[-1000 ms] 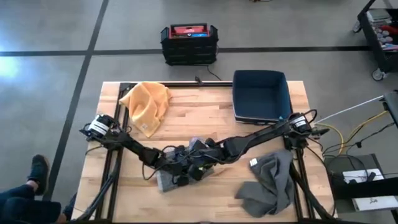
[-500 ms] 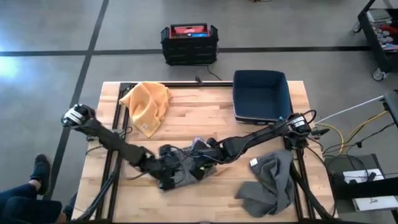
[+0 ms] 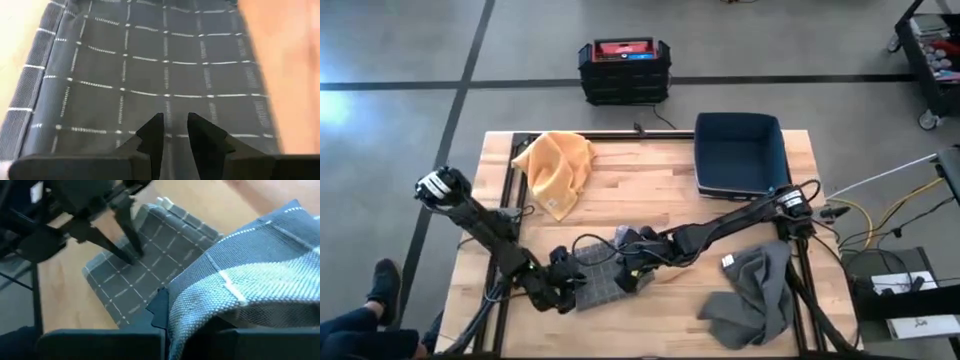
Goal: Fold towel
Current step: Fold the gray patterned kitchen towel
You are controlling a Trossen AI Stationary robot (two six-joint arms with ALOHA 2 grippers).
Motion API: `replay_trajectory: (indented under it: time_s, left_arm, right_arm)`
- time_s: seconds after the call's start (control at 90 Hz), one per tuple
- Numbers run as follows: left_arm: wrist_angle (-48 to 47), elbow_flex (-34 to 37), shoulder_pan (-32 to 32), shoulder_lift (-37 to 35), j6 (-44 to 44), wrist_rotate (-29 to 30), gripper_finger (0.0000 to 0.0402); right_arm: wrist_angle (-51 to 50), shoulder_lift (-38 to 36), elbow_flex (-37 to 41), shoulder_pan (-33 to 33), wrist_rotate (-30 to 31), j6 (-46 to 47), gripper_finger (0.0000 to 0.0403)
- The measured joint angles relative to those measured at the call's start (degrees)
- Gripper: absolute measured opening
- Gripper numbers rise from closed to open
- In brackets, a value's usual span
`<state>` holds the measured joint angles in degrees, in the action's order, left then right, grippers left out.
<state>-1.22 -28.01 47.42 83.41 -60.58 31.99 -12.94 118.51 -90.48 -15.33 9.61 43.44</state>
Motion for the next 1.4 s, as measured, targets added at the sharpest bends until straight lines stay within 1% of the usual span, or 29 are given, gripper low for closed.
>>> replay_trajectory:
  time_s: [0.089,0.2,0.433,0.622,0.722,0.8,0.944,1.1,1.233,1.4]
  left_arm:
    - [0.1,0.3,0.0,1.1,0.0,0.0,0.0074]
    - [0.2,0.2,0.0,1.7,0.0,0.1,0.0074]
    - [0.2,0.3,-0.1,1.8,0.0,0.5,0.0074]
    - [-0.9,-0.8,-0.1,0.7,0.5,0.0,0.0074]
    - [-5.8,-3.3,-0.1,-1.2,1.2,-1.5,0.0074]
    - [-12.6,-6.1,0.0,-2.9,1.2,-3.2,0.0074]
    - [-26.3,-12.1,0.2,-5.6,-1.4,-7.4,0.0074]
    - [-36.9,-16.7,1.6,-6.8,-5.4,-8.0,0.0074]
    - [-40.7,-18.5,2.9,-6.8,-7.0,-7.6,0.0074]
    - [-40.9,-19.1,3.4,-6.9,-7.5,-7.4,0.0074]
  right_arm:
    - [4.6,2.3,-0.7,0.0,-2.0,0.0,0.0]
    - [7.7,5.7,-3.9,0.2,-3.9,-0.4,0.0]
    - [7.3,15.1,-14.6,0.4,-5.6,-0.9,0.0]
    - [1.8,20.4,-23.2,0.5,-5.8,-0.7,0.0]
    - [0.6,21.2,-25.6,0.5,-6.4,-2.2,0.0004]
    - [1.0,21.2,-26.2,0.5,-7.1,-3.3,0.0012]
    - [1.4,21.1,-26.3,0.5,-7.1,-3.9,0.003]
    - [2.4,21.6,-26.3,0.4,-7.1,-5.1,0.0064]
    - [5.1,23.1,-26.1,-0.1,-7.1,-5.2,0.0109]
    - [5.7,22.8,-26.2,-0.2,-7.3,-6.0,0.0167]
